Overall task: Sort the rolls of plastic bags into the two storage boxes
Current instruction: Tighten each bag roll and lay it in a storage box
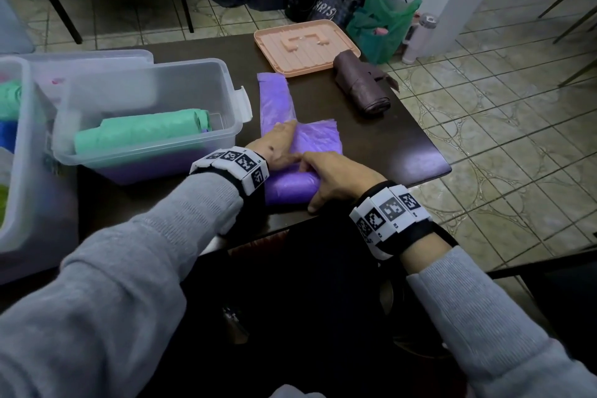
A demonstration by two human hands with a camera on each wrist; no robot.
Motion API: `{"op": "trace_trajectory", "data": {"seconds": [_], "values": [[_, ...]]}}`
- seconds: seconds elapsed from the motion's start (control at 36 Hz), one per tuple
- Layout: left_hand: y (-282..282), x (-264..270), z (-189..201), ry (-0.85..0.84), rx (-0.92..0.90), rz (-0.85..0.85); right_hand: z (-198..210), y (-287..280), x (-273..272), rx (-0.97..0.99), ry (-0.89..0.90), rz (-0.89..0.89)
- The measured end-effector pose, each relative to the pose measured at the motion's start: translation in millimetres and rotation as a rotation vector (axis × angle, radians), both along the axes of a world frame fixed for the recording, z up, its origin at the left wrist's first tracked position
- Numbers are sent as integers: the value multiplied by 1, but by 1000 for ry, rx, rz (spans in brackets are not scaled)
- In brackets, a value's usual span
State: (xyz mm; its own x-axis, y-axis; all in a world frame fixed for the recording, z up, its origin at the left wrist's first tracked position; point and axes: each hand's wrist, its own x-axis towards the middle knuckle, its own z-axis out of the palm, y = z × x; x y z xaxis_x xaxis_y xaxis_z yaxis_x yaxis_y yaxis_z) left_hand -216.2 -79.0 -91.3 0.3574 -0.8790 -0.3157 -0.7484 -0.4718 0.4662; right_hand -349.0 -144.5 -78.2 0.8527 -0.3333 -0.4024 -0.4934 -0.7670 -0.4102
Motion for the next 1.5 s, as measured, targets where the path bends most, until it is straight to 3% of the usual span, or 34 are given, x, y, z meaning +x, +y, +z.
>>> {"op": "trace_trajectory", "data": {"seconds": [0.19,0.42,0.58,0.78,0.89,1.06,1.17,1.33,1.5], "values": [[10,-20,20,-48,-279,189,8,-10,4,-19,69,-2],[25,-33,27,-96,-40,39,14,-21,15,55,94,-50],[36,-38,14,-187,-13,-23,12,-31,13,85,35,-57],[25,-31,17,-224,64,-78,12,-21,4,-171,-107,-36],[14,-25,25,-205,140,-94,13,-6,2,-343,-59,16],[4,-11,38,-109,228,-135,-1,9,-2,-435,-25,27],[3,-7,38,-120,203,-139,-6,8,-1,-449,-40,36],[8,-8,28,-286,8,-130,-4,3,10,-420,29,43],[9,-13,25,-315,19,-153,7,0,18,-315,161,13]]}}
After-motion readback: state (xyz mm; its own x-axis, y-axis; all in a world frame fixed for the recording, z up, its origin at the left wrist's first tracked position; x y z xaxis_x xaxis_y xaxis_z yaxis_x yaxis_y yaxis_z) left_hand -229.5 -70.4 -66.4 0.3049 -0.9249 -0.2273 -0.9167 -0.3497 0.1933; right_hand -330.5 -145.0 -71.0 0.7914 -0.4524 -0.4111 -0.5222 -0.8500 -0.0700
